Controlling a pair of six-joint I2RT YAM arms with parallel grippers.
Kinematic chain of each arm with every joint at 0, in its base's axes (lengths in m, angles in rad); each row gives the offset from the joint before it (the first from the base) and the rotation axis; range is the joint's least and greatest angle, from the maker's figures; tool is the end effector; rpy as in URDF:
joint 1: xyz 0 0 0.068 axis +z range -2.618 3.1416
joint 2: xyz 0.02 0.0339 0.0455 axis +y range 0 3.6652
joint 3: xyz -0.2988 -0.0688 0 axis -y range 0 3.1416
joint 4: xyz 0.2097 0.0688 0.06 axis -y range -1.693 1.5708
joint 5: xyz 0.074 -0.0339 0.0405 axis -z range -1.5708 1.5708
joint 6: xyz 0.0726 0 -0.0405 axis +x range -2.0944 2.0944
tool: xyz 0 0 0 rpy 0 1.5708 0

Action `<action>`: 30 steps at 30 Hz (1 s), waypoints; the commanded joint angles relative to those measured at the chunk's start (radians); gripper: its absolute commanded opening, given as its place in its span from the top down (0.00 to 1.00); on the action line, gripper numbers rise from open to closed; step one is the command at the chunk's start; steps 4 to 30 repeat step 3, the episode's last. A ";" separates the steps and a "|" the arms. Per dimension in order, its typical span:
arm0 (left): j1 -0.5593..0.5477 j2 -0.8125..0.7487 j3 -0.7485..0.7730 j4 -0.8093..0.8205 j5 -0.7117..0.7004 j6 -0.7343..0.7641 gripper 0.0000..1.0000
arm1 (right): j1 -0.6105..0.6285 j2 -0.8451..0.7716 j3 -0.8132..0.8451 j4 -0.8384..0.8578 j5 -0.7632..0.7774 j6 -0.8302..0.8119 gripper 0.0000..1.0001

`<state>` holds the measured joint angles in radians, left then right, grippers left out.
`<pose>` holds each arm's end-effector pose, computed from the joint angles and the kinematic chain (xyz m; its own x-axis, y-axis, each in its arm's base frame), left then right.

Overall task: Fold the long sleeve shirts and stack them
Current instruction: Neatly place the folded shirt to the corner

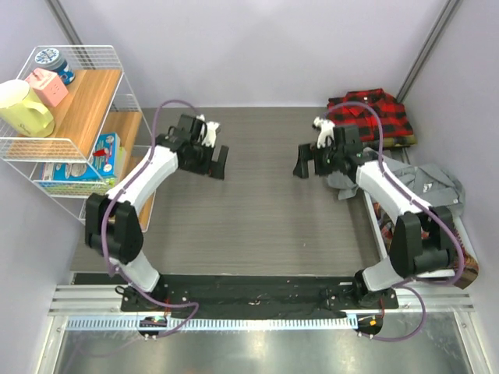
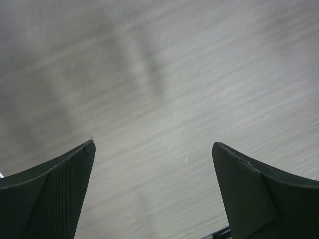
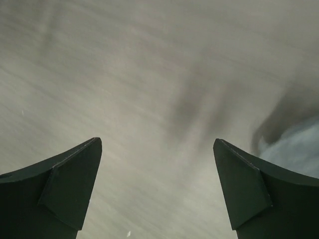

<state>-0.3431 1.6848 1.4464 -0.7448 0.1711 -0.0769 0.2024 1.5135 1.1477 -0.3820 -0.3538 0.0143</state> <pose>0.3279 -0.1303 0.2980 -0.8137 0.2103 -0.5418 0.3589 0.9151 -0.1839 0.3127 0.0898 0.2962 -0.6723 -0.1243 -0.7297 -0.4278 0.8697 0.2461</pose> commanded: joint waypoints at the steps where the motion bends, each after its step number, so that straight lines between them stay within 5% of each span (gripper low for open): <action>1: -0.007 -0.152 -0.131 0.082 -0.051 -0.026 0.00 | -0.009 -0.177 -0.101 0.094 0.013 0.024 0.00; 30: -0.019 -0.206 -0.146 0.082 -0.100 -0.014 0.00 | -0.011 -0.237 -0.138 0.109 0.022 0.026 0.00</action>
